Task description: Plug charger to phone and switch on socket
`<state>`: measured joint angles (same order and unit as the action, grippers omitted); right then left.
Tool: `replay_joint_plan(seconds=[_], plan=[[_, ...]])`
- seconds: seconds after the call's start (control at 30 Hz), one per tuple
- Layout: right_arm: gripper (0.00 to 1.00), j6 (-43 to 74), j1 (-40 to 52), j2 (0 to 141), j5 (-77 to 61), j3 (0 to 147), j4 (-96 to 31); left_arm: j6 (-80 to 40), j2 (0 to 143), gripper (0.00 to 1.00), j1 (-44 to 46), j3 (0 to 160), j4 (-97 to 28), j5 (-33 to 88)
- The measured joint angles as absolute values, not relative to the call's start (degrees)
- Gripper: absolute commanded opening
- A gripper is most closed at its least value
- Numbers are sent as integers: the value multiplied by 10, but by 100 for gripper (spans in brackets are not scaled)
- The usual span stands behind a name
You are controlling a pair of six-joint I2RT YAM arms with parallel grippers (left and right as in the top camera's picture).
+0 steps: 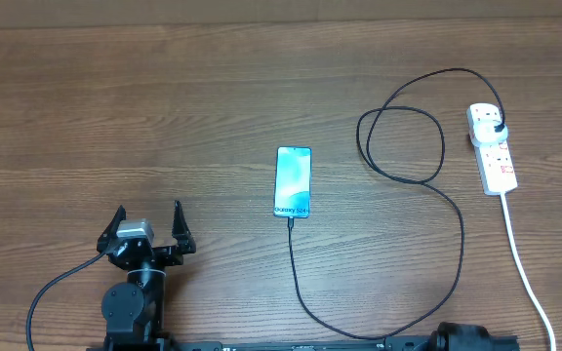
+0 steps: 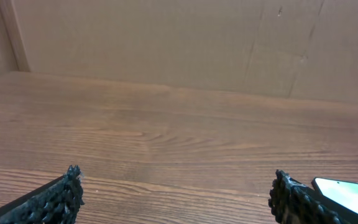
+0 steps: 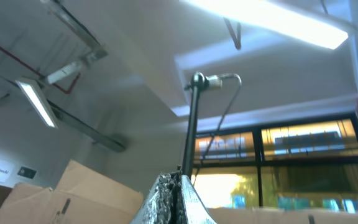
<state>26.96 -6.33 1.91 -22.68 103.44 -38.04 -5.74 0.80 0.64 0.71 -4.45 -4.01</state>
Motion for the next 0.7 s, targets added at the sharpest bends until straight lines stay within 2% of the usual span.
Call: replay_joint_plan(seconds=[0.27,0.7], plan=[[6,224,-63,19,-227,1034,-324,-57,8,100,6,7,-44,-38],[4,170,-29,8,-229,1055,-326,-57,8,100,6,7,-44,-36]])
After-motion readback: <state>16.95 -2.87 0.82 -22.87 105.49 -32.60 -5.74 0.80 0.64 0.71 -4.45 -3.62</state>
